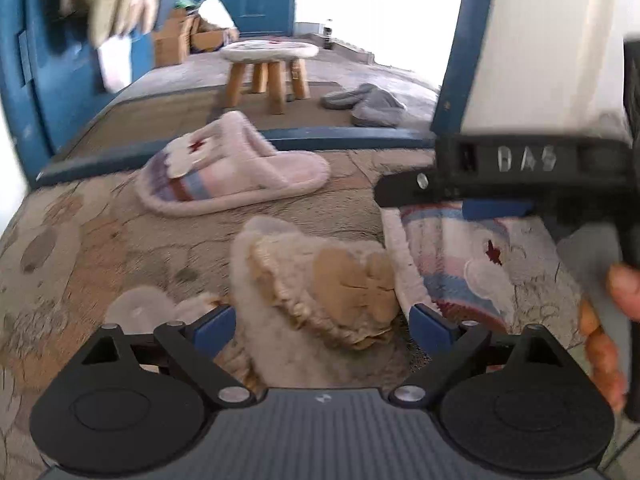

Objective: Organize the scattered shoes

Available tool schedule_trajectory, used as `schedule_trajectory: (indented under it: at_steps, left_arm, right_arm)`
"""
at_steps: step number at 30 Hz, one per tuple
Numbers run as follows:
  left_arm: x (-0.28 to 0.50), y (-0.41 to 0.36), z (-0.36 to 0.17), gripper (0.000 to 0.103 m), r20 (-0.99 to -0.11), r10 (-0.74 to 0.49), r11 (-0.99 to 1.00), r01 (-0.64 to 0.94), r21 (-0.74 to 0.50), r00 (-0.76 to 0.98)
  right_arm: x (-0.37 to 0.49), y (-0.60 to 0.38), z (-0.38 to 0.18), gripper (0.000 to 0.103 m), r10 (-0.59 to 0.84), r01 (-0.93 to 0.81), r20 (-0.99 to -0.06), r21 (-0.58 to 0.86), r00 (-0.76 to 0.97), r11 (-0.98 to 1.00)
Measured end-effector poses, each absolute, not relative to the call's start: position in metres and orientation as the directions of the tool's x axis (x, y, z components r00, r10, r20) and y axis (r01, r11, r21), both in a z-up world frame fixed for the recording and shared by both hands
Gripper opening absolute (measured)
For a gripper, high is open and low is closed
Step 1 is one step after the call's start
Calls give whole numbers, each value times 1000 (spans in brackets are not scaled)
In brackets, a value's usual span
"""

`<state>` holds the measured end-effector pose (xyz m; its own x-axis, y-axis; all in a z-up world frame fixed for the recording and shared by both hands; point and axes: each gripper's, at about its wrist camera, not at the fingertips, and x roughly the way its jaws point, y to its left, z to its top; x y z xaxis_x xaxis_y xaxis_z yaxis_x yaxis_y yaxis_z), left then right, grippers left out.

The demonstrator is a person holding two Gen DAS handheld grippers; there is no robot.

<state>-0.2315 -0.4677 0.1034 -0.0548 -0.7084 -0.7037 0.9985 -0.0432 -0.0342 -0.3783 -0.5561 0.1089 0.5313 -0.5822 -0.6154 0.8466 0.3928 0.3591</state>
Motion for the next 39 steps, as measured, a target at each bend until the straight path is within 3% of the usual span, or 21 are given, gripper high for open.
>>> schedule_trajectory:
  at_steps: [6, 8, 9, 10, 13, 17, 21, 24, 31, 39]
  left_arm:
    - [-241, -493, 93, 92, -690, -712, -117, 991, -64, -129]
    - [-241, -504, 84, 78, -707, -691, -118, 988, -96, -151]
    - [-236, -508, 82, 65, -714, -685, -91, 990, -112, -144]
    - [-231, -511, 80, 40, -722, -680, -61, 992, -114, -125]
    - [-213, -519, 73, 34, -737, -658, -19, 982, -187, -153]
    - [-209, -514, 76, 37, -741, -645, -84, 981, -173, -186]
    - [-218, -514, 74, 60, -765, -628, -101, 990, -99, -141]
    - [-225, -516, 70, 61, -779, -619, -97, 994, -54, -103]
    - [-214, -518, 69, 25, -754, -637, -74, 986, -147, -160]
    - [-203, -497, 100, 22, -676, -716, -14, 971, -238, -176]
  right_arm:
    - [-389, -560, 110, 103, -589, 843, -604, 378, 537, 382]
    - [-392, -560, 111, 103, -590, 841, -600, 387, 540, 377]
    - [-394, -560, 111, 103, -593, 840, -595, 389, 542, 378]
    - [-395, -560, 112, 103, -596, 840, -592, 387, 543, 381]
    - [-397, -559, 115, 103, -604, 842, -587, 371, 539, 391]
    - [-399, -559, 113, 103, -593, 835, -587, 390, 550, 389]
    - [-396, -557, 112, 103, -584, 825, -583, 391, 565, 408]
    - [-393, -557, 110, 103, -572, 820, -587, 402, 573, 408]
    - [-400, -556, 115, 103, -596, 827, -573, 397, 562, 399]
    - [-403, -551, 118, 103, -629, 825, -536, 416, 562, 383]
